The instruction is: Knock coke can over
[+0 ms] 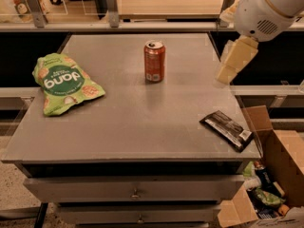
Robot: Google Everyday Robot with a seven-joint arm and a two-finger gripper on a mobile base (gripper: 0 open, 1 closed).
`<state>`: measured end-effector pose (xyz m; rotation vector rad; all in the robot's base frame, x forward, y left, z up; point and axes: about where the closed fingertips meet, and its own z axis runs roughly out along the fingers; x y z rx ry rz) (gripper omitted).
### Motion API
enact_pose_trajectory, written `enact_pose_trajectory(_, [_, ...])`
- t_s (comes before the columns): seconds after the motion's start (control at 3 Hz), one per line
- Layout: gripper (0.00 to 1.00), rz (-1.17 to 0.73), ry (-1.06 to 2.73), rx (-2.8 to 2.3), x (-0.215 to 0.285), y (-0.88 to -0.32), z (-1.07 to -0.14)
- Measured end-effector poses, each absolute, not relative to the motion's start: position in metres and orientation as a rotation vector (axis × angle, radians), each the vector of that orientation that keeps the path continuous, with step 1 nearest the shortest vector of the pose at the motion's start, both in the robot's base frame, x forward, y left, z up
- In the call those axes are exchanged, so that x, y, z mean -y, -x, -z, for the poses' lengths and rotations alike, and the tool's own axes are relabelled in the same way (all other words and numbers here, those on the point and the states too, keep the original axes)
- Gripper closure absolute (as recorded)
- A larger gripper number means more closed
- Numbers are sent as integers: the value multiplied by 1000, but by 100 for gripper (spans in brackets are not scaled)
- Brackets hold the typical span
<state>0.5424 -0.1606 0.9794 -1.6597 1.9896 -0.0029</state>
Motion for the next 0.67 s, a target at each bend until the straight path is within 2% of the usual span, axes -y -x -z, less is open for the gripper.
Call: enact_pose_trajectory(0.67, [0, -271, 1563, -1850, 102, -613, -951])
